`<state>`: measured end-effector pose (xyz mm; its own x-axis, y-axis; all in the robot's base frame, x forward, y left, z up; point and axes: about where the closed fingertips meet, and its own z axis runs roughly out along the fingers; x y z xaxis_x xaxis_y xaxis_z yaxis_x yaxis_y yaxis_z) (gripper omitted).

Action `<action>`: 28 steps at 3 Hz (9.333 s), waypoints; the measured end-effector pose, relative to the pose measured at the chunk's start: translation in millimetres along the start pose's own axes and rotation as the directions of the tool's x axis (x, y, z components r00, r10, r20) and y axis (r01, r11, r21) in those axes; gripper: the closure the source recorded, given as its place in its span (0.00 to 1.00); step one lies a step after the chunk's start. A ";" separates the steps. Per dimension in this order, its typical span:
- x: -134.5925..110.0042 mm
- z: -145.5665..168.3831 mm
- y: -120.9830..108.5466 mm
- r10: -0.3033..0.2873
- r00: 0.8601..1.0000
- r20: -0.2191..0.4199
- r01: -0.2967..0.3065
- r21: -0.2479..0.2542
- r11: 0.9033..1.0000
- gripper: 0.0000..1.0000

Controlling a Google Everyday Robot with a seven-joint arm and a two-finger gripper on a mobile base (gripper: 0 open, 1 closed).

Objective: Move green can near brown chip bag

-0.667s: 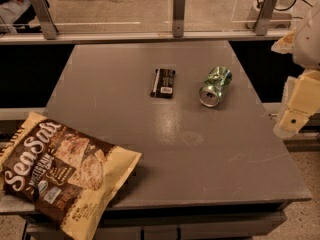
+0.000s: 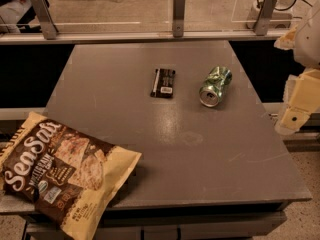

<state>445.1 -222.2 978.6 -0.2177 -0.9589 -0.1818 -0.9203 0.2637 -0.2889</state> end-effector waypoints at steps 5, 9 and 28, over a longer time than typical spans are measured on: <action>-14.9 40.3 -65.4 -0.507 0.853 -0.122 0.515 0.040 0.856 0.00; -46.2 130.3 -85.0 -0.945 0.312 0.102 0.950 -0.050 0.309 0.00; -151.4 76.3 91.9 -0.958 -0.275 0.085 0.850 0.487 -0.201 1.00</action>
Offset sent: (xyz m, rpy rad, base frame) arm 0.0200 0.0002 -0.0097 -0.1098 -0.0710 0.0856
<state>418.3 -44.8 907.9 0.9689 0.0202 0.2465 0.1581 -0.8171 -0.5544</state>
